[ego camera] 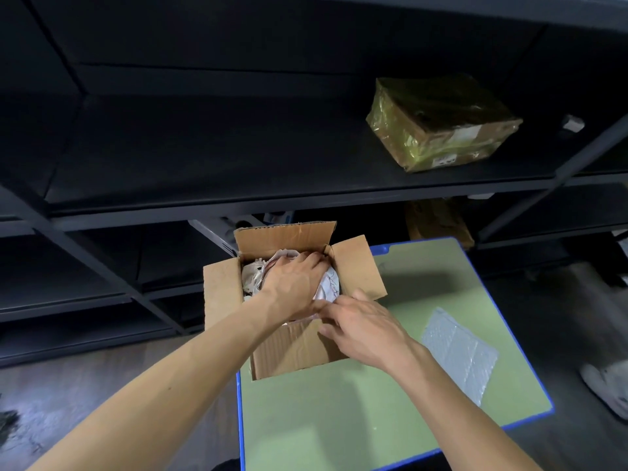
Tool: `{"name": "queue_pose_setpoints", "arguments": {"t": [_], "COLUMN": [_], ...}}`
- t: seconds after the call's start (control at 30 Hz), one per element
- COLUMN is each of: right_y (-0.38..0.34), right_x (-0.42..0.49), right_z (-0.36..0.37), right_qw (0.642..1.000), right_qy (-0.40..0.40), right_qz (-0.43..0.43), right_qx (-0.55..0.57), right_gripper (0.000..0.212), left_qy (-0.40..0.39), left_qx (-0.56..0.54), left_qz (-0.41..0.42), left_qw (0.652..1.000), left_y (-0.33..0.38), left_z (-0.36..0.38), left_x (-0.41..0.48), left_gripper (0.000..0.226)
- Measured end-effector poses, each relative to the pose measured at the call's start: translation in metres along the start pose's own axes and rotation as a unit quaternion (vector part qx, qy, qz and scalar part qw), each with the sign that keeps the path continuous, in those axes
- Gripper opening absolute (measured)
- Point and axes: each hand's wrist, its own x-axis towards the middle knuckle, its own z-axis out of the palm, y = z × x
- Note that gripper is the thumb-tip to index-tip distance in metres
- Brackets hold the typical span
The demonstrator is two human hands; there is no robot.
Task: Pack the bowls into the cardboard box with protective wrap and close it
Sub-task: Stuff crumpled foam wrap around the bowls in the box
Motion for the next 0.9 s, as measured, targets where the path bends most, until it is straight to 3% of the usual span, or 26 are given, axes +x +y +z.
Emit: {"name": "queue_pose_setpoints", "arguments": {"t": [0.2, 0.3, 0.4, 0.7, 0.9], "right_y": [-0.001, 0.003, 0.008, 0.005, -0.002], "right_x": [-0.001, -0.001, 0.01, 0.02, 0.028], "right_z": [-0.009, -0.015, -0.011, 0.006, -0.001], "right_qw": [1.0, 0.992, 0.977, 0.977, 0.984], "right_qy": [-0.009, 0.107, 0.161, 0.139, 0.06], "right_qz": [0.006, 0.001, -0.019, 0.019, 0.019], "right_qx": [0.011, -0.073, -0.14, -0.163, -0.166], "right_gripper": [0.03, 0.017, 0.014, 0.016, 0.023], "left_qy": [-0.012, 0.005, 0.029, 0.006, -0.007], "left_qx": [0.006, -0.027, -0.045, -0.076, -0.076], "left_qz": [-0.005, -0.01, -0.02, -0.038, -0.037], "left_qw": [1.0, 1.0, 0.998, 0.996, 0.996], "left_y": [0.003, 0.002, 0.002, -0.001, -0.002], "left_z": [0.001, 0.004, 0.011, 0.016, 0.021], "left_x": [-0.002, -0.007, -0.011, -0.012, -0.011], "left_gripper": [0.086, 0.089, 0.086, 0.09, 0.085]}}
